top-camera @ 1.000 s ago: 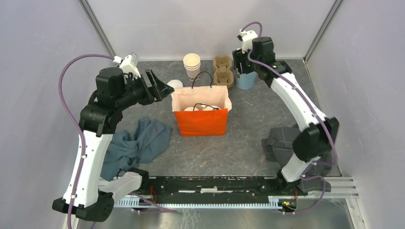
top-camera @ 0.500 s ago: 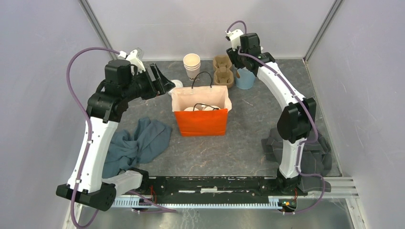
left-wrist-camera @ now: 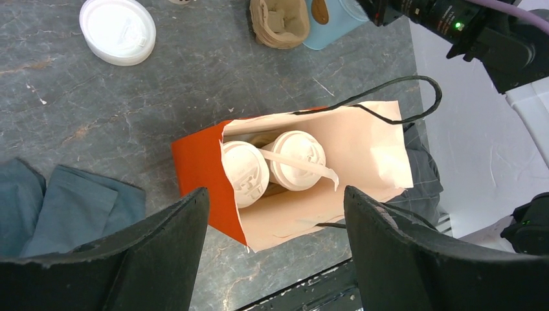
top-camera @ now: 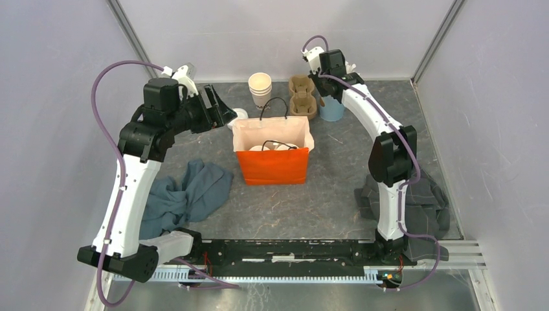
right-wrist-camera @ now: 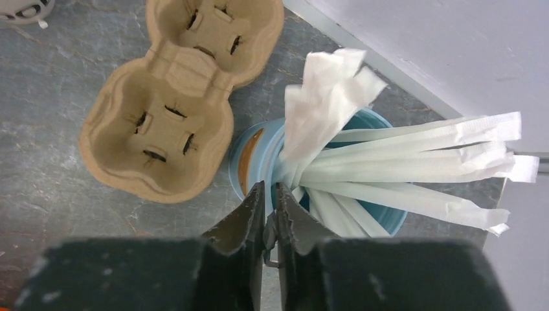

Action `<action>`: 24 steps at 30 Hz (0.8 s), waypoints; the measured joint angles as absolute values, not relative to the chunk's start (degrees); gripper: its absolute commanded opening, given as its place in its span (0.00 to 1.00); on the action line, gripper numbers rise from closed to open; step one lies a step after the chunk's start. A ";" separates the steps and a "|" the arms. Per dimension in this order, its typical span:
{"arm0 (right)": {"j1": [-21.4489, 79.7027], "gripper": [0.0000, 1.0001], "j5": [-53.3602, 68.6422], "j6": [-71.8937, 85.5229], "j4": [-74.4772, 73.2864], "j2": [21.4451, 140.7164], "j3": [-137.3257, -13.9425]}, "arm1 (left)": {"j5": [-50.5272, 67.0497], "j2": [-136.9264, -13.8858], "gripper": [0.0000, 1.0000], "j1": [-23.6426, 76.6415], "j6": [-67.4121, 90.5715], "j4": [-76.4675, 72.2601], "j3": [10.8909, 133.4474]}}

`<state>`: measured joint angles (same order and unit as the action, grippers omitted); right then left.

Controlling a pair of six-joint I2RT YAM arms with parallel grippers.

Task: Pack the takeout coffee
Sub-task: Pick up the straw from the storage cup, then place the straw in the takeout bag.

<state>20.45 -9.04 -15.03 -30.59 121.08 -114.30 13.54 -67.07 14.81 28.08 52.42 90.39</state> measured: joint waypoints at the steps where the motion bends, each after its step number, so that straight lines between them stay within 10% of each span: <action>1: 20.45 0.08 -9.26 -15.29 -30.63 121.14 -114.56 | 13.54 -67.13 0.82 14.81 27.79 52.53 90.50; 12: 20.25 0.07 -8.34 -11.84 -32.38 114.10 -116.01 | 14.66 -67.09 0.82 14.81 27.49 53.67 91.74; 24: 20.18 0.00 12.12 2.98 -32.03 77.38 -105.43 | 19.31 -60.60 0.82 14.81 27.51 52.45 88.90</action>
